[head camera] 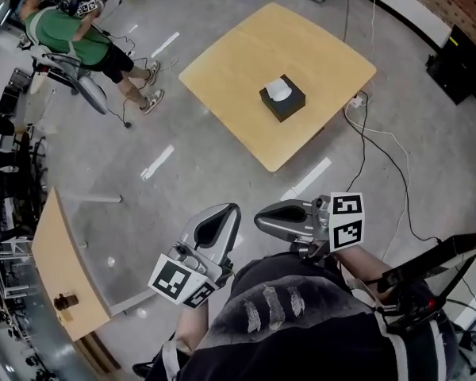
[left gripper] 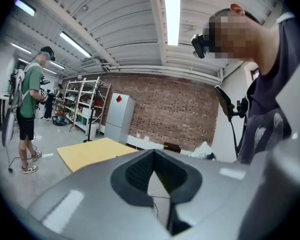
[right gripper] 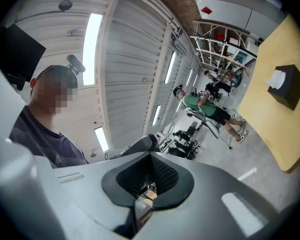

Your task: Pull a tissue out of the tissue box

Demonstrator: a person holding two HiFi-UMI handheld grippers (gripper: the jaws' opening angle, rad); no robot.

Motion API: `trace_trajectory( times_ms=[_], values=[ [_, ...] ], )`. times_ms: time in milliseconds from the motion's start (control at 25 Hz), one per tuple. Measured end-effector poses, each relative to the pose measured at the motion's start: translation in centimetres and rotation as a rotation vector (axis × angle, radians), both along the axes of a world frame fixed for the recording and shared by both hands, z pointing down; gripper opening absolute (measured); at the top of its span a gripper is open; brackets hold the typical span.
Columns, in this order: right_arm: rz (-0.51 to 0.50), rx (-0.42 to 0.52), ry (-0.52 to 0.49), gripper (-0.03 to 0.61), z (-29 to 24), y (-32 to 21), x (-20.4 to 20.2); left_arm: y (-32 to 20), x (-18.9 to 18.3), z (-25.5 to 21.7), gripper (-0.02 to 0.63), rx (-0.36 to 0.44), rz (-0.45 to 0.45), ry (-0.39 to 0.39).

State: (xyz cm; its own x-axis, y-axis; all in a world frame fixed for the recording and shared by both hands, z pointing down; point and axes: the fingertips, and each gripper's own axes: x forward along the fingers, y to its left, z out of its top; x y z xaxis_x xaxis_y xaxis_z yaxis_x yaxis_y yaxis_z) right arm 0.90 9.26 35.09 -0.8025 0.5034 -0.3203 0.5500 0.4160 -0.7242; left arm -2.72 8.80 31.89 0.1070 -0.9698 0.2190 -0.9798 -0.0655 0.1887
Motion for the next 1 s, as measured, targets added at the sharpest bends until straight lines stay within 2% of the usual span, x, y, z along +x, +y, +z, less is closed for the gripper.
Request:
trace_trajectory(
  times_ms=[280,480,680,1000],
  values=[
    [0.022,0.048,0.008,-0.003,1.3,-3.2,1.1,-3.4,0.9,0.8,0.003,-0.017,0.026,-0.011],
    [0.116,0.118,0.068,-0.003,2.8,-5.6,0.8,-5.4,1.0,1.1,0.003,-0.010,0.051,-0.019],
    [0.121,0.152,0.101,-0.002,3.0,-5.8,0.0,-6.2,-0.6,1.8,0.003,0.006,0.068,0.001],
    [0.199,0.220,0.195,-0.002,3.8,-7.5,-2.9,-8.0,-4.7,2.5,0.002,0.064,0.116,0.066]
  ],
)
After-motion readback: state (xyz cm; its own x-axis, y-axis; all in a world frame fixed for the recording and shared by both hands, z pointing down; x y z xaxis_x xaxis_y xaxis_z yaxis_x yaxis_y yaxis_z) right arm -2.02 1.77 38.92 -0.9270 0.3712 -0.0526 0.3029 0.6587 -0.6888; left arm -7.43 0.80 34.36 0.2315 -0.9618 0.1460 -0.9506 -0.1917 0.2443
